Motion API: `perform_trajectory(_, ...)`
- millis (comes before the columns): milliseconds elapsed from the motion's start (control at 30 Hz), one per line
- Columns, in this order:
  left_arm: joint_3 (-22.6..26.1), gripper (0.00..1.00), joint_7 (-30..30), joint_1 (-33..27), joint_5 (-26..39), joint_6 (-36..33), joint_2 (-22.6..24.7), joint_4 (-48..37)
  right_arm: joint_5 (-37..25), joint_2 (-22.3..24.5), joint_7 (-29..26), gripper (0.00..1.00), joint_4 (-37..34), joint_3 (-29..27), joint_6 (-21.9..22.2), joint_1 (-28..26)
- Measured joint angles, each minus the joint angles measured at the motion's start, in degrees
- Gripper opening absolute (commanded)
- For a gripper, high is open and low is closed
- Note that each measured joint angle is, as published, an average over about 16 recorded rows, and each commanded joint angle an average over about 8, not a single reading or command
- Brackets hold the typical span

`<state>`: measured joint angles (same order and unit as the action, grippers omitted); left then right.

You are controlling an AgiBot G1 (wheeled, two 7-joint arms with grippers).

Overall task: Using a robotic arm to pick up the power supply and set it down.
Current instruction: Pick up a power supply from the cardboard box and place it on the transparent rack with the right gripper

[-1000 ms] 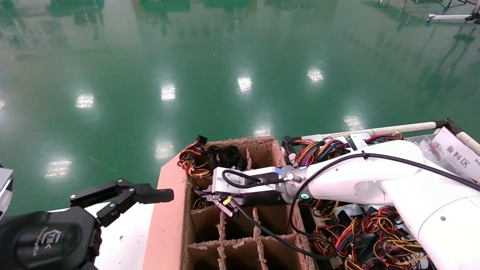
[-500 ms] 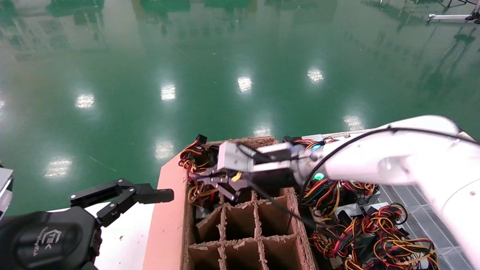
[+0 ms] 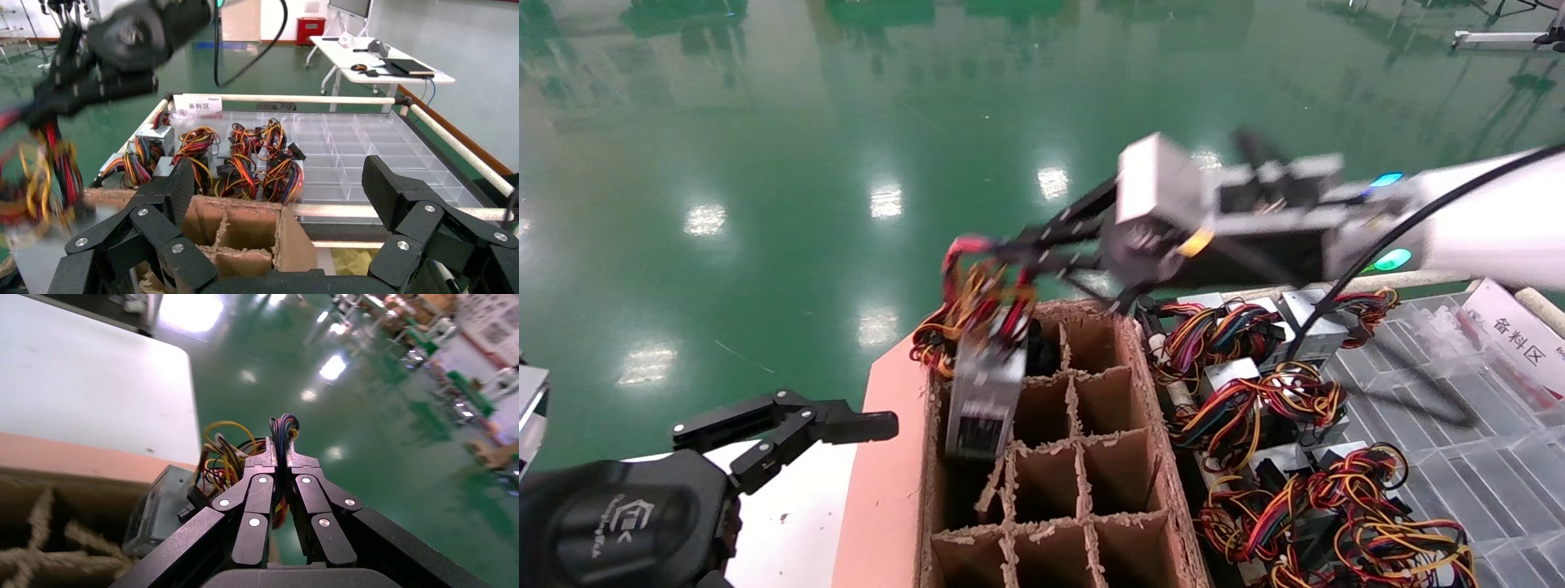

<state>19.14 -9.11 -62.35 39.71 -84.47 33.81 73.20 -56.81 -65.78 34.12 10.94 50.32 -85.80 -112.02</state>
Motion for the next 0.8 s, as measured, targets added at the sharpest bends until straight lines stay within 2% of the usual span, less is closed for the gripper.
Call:
perform_trajectory(267, 0.0, 1.00, 0.0, 0.0, 0.0, 0.0, 0.0, 0.0, -2.6, 6.9, 0.9, 0.00, -0.6, 1.1, -1.8, -7.9)
perform_trajectory(600, 0.0, 1.00, 0.0, 0.0, 0.0, 0.0, 0.0, 0.0, -10.0, 16.6, -0.5, 0.00, 0.8, 5.1, -3.2, -19.0)
perform_trajectory(800, 0.0, 1.00, 0.0, 0.0, 0.0, 0.0, 0.0, 0.0, -13.7, 22.4, -2.1, 0.00, 2.6, 7.4, -3.9, -23.3)
